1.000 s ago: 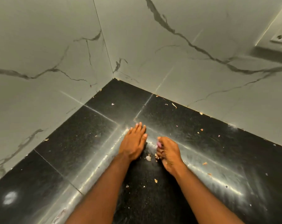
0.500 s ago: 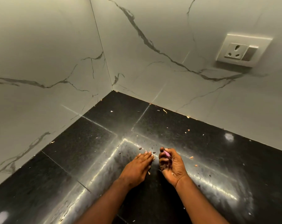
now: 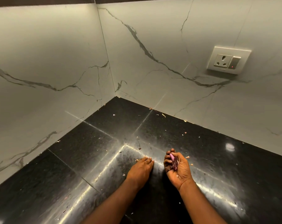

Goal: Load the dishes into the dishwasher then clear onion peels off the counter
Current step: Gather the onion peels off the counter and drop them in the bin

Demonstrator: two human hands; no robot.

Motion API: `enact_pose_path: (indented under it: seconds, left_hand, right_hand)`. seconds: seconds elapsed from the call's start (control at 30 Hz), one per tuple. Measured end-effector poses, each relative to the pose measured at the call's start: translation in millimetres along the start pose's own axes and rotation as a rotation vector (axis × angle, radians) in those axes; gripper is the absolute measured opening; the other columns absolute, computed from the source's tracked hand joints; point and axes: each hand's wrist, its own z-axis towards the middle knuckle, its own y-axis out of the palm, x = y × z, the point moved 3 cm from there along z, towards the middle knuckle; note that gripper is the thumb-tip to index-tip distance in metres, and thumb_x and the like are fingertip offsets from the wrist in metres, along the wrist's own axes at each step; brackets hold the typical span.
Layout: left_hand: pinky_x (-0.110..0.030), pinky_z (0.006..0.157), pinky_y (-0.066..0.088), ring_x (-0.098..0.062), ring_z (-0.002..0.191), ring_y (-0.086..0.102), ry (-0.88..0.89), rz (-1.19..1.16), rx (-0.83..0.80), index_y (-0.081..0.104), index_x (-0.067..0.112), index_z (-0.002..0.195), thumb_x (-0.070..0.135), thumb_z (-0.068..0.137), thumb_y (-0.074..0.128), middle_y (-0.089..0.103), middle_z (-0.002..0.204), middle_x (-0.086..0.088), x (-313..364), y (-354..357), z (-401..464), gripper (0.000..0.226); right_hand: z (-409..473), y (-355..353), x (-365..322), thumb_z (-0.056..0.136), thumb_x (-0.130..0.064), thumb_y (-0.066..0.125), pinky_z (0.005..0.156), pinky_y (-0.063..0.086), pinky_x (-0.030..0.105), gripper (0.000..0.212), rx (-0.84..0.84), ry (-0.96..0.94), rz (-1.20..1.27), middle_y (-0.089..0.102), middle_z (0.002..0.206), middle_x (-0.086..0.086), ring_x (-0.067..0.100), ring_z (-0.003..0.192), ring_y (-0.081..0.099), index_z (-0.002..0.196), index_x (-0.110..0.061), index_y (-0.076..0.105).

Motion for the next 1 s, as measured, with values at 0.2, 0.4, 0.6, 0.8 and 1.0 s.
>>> enact_pose_path:
  seconds: [0.2,0.4,0.6,0.8,1.0]
  left_hand:
    - [-0.041,0.097,0.053,-0.026,0.122,0.054,-0.154,-0.001,-0.025,0.066,0.008,0.12,0.011,0.101,0.054,0.059,0.125,-0.009,-12,-14,-13,0.022]
    - [-0.036,0.097,0.051,-0.033,0.112,0.066,-0.324,-0.012,-0.014,0.071,0.002,0.113,-0.001,0.096,0.055,0.069,0.119,-0.017,-21,-29,-12,0.024]
    - [-0.036,0.098,0.049,-0.032,0.114,0.066,-0.328,-0.028,-0.069,0.072,0.003,0.115,0.003,0.097,0.056,0.069,0.123,-0.017,-16,-30,-21,0.024]
    - [-0.036,0.09,0.053,-0.032,0.106,0.068,-0.421,-0.195,-0.006,0.07,0.007,0.109,0.013,0.09,0.067,0.071,0.111,-0.015,-10,-42,-38,0.02]
    - [-0.023,0.076,0.058,-0.003,0.075,0.069,-0.394,-0.693,0.405,0.079,0.019,0.092,0.015,0.087,0.079,0.075,0.083,0.007,22,-56,-63,0.007]
  right_hand:
    - [-3,-5,6,0.095,-0.002,0.047,0.046,0.048,0.019,0.018,0.025,0.014,0.025,0.06,0.084,0.01,0.015,0.069,0.054,0.092,-0.009,0.063]
    - [-7,-6,19,0.091,-0.001,0.05,0.048,0.051,0.021,0.016,0.026,0.059,0.016,0.061,0.083,0.011,0.017,0.068,0.058,0.092,-0.008,0.064]
    - [-14,-11,19,0.087,0.0,0.051,0.049,0.053,0.022,0.018,0.036,0.065,0.036,0.063,0.082,0.01,0.017,0.072,0.058,0.094,-0.007,0.066]
    - [-14,-8,28,0.078,-0.002,0.055,0.05,0.056,0.024,0.023,0.025,0.087,0.008,0.066,0.083,0.011,0.018,0.076,0.059,0.096,-0.008,0.068]
    - [-8,-16,31,0.089,-0.004,0.055,0.054,0.059,0.026,0.017,0.064,0.09,-0.061,0.068,0.081,0.008,0.018,0.075,0.063,0.095,-0.009,0.07]
